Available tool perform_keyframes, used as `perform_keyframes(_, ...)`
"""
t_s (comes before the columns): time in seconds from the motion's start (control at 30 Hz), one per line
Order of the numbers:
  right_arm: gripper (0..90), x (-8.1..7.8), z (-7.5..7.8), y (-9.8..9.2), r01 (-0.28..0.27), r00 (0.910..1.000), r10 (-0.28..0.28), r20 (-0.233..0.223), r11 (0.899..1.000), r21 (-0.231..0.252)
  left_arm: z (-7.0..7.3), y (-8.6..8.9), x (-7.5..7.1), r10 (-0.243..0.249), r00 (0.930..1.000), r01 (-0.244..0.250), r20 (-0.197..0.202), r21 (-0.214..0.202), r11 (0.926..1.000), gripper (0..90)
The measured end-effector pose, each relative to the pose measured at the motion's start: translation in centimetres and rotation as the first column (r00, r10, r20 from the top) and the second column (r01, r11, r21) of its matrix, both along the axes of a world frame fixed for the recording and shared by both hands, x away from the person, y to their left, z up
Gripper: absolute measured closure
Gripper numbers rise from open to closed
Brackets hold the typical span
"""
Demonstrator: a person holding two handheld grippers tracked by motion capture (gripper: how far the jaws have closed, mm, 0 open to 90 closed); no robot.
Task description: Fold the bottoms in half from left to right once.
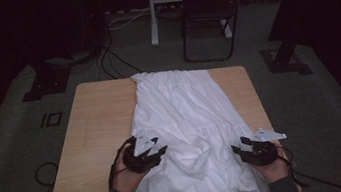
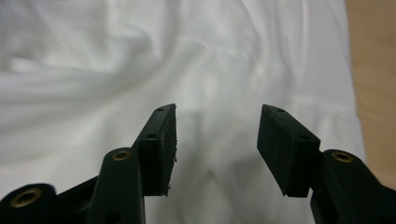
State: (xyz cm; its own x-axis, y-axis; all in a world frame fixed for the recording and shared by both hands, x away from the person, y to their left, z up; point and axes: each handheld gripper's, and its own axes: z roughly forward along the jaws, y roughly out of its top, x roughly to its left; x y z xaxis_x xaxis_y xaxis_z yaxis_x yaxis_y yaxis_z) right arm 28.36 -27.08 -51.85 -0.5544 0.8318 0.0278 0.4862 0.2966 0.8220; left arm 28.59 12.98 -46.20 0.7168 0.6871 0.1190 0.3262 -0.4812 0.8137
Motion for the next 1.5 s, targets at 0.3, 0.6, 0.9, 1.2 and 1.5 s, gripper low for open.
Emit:
perform_keyframes(0.3,45.1,0.4,1.7,5.4,-0.114,0.9933,0.114,0.020,0.993,0.018,-6.0,5.0,-1.5,0.114,0.9802,-0.104,-0.162,0.072,0.9920,56.0)
perform_keyframes(0.6,41.4,4.0,-1.1,9.4,-0.127,0.9882,0.122,-0.092,0.991,-0.042,-9.0,3.8,-0.8,0.124,0.9739,-0.102,-0.190,0.126,0.9869,65.5)
perform_keyframes(0.9,83.3,7.1,-2.8,10.4,-0.140,0.9860,0.125,-0.111,0.980,-0.139,-8.9,3.2,2.7,0.217,0.9697,-0.192,-0.112,0.199,0.9610,84.3)
perform_keyframes(1.2,80.9,8.7,-1.8,8.9,-0.050,0.9941,0.043,-0.099,0.997,-0.064,-7.3,5.4,3.5,0.262,0.9604,-0.252,-0.093,0.114,0.9611,72.5)
perform_keyframes(1.5,52.7,7.3,-1.1,9.7,-0.071,0.9917,0.066,-0.110,0.997,-0.043,-6.7,11.1,-0.5,0.299,0.9492,-0.299,-0.099,0.016,0.9542,51.6)
